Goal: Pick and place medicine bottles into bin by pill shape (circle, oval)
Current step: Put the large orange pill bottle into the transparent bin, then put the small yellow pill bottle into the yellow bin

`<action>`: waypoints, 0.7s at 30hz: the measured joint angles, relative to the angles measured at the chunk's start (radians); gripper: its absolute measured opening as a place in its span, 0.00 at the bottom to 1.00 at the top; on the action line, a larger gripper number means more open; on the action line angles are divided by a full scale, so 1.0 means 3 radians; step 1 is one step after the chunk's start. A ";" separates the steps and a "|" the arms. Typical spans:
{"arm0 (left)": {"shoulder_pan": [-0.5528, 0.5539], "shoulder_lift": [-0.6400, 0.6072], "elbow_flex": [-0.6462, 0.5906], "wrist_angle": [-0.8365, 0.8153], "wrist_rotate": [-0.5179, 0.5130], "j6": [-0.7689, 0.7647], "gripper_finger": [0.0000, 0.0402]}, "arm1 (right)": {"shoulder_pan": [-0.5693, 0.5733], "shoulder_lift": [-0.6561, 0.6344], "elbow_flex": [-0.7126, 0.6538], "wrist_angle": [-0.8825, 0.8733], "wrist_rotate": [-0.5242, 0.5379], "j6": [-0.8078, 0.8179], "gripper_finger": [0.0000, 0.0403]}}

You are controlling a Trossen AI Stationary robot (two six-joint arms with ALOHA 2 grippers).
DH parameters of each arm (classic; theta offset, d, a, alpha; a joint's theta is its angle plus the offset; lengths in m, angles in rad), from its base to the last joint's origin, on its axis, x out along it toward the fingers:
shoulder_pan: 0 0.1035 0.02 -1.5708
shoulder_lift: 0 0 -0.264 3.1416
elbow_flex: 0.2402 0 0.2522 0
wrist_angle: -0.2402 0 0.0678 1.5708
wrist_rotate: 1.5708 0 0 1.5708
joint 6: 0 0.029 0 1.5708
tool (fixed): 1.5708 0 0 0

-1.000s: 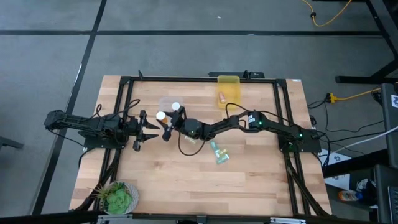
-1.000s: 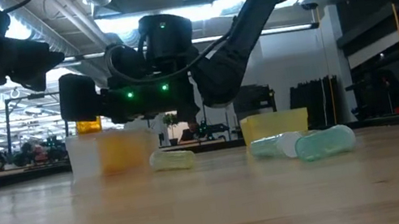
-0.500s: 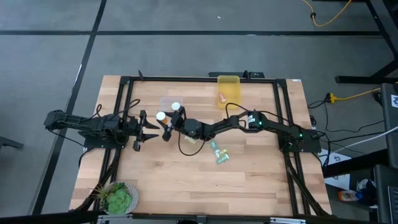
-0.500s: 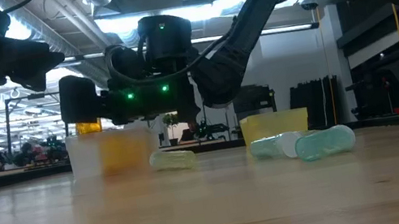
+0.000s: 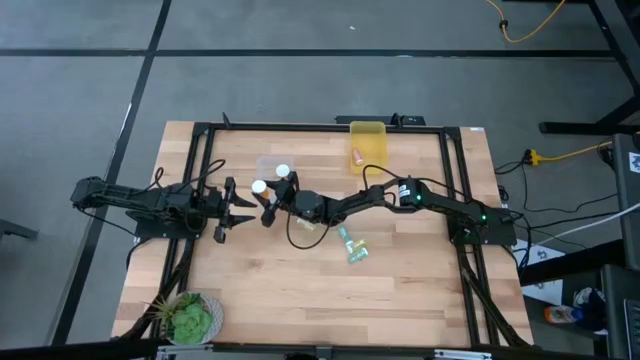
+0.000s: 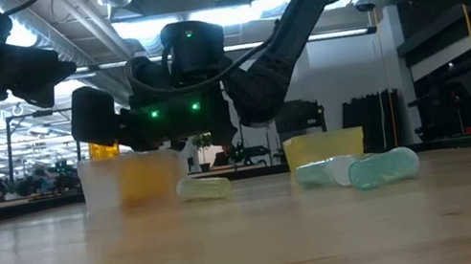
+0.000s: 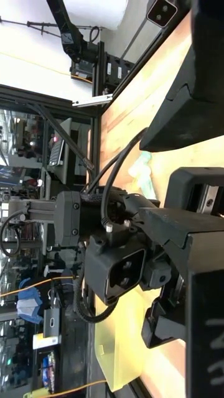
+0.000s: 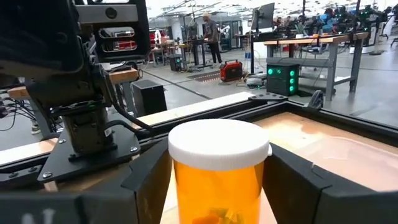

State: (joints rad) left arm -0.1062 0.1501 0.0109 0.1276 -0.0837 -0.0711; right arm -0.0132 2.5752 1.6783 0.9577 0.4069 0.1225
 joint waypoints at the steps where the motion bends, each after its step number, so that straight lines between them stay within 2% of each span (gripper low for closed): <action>1: 0.0001 0.0000 0.0000 0.0000 0.0000 0.0000 0.37 | 0.0000 0.0000 0.0000 -0.0004 -0.0003 0.0000 0.57; 12: 0.0001 0.0000 0.0000 -0.0019 0.0000 0.0000 0.37 | 0.0000 0.0000 0.0000 0.0034 0.0005 -0.0126 0.82; 21: 0.0001 -0.0001 0.0000 -0.0027 0.0000 0.0005 0.37 | 0.0001 -0.0015 0.0000 0.0554 0.0005 -0.0038 0.83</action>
State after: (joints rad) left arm -0.1059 0.1497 0.0109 0.1196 -0.0837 -0.0696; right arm -0.0130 2.5707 1.6783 1.1239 0.4086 0.1110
